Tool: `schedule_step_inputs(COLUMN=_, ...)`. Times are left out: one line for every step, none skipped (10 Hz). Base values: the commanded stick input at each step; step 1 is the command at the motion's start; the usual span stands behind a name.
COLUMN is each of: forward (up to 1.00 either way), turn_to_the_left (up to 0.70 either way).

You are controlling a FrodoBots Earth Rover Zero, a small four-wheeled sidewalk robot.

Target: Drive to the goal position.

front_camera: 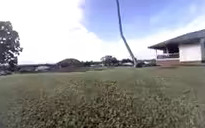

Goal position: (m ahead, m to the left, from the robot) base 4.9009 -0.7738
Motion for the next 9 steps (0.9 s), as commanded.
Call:
schedule_step_inputs(forward=1.0, turn_to_the_left=-0.27)
schedule_step_inputs(forward=1.0, turn_to_the_left=-0.27)
schedule_step_inputs(forward=1.0, turn_to_the_left=-0.27)
schedule_step_inputs(forward=1.0, turn_to_the_left=-0.15)
schedule_step_inputs(forward=1.0, turn_to_the_left=0.0)
schedule_step_inputs(forward=1.0, turn_to_the_left=0.0)
schedule_step_inputs(forward=1.0, turn_to_the_left=0.0)
schedule_step_inputs(forward=1.0, turn_to_the_left=0.0)
schedule_step_inputs(forward=1.0, turn_to_the_left=0.0)
